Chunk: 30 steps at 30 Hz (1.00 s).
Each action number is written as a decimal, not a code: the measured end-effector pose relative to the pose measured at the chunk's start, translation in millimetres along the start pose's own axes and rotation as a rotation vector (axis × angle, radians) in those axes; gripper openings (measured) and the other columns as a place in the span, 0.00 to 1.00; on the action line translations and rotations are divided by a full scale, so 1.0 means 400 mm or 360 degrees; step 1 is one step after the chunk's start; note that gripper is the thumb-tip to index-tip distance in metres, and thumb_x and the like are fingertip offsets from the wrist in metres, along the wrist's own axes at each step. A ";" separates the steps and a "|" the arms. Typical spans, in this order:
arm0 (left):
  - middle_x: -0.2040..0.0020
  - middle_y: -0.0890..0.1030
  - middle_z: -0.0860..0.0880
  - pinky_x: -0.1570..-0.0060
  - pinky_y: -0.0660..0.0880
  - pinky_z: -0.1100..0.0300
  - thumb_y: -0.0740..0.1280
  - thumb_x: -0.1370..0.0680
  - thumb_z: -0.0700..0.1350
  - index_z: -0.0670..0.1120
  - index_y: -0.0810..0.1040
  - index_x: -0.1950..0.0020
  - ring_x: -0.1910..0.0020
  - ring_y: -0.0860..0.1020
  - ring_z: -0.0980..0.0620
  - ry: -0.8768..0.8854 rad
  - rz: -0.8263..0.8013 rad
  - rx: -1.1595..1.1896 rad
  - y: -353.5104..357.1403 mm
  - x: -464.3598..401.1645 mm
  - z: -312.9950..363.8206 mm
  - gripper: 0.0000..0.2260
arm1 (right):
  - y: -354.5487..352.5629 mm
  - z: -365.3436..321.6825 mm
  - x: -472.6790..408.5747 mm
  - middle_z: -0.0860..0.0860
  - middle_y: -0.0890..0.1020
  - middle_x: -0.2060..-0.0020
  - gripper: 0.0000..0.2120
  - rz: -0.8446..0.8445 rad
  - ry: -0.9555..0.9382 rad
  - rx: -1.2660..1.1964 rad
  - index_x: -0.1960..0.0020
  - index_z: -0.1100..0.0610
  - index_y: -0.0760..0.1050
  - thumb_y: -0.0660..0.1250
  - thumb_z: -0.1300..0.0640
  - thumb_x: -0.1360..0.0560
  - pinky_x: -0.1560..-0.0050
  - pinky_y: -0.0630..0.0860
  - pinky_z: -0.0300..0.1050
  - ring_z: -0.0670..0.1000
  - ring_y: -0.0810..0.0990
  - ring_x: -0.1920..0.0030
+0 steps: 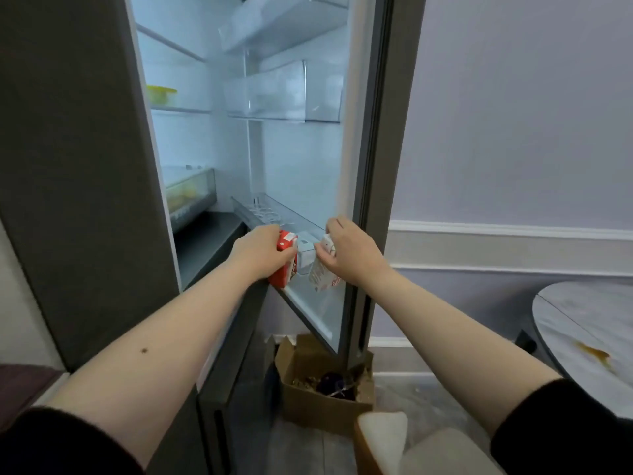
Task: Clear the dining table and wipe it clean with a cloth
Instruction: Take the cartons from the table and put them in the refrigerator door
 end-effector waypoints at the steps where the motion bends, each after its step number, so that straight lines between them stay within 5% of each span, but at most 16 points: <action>1: 0.45 0.79 0.45 0.49 0.72 0.53 0.62 0.24 0.58 0.45 0.74 0.44 0.47 0.77 0.45 -0.0001 0.0043 -0.0003 -0.025 -0.020 0.001 0.18 | -0.017 0.000 -0.021 0.55 0.73 0.54 0.13 0.0033 -0.0010 0.0007 0.49 0.62 0.71 0.62 0.51 0.24 0.62 0.65 0.41 0.51 0.70 0.59; 9: 0.45 0.79 0.43 0.45 0.74 0.49 0.62 0.23 0.55 0.43 0.73 0.41 0.47 0.78 0.42 -0.0029 0.0201 0.0085 -0.101 -0.216 -0.024 0.18 | -0.054 0.042 -0.197 0.54 0.72 0.53 0.13 0.0158 -0.0039 0.0003 0.49 0.61 0.70 0.61 0.50 0.23 0.60 0.68 0.42 0.49 0.68 0.58; 21: 0.48 0.80 0.43 0.53 0.74 0.53 0.60 0.21 0.53 0.41 0.72 0.42 0.52 0.78 0.44 -0.0097 0.0063 0.0201 0.106 -0.524 -0.066 0.17 | 0.219 0.210 -0.407 0.56 0.73 0.49 0.14 0.0005 0.0005 -0.0099 0.46 0.62 0.69 0.59 0.50 0.21 0.56 0.69 0.45 0.53 0.71 0.53; 30: 0.44 0.77 0.40 0.50 0.76 0.51 0.63 0.22 0.51 0.40 0.65 0.38 0.51 0.77 0.44 -0.0151 -0.0164 0.0299 0.242 -0.655 -0.148 0.20 | 0.335 0.295 -0.512 0.51 0.67 0.55 0.12 -0.0071 0.0082 -0.0404 0.50 0.62 0.67 0.64 0.54 0.24 0.59 0.59 0.39 0.49 0.65 0.58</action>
Point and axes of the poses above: each hand's wrist, its own x-axis away from the middle knuckle, its own y-axis out of the palm, z = x × y, the point moved 9 cm from there along -x, towards the middle knuckle
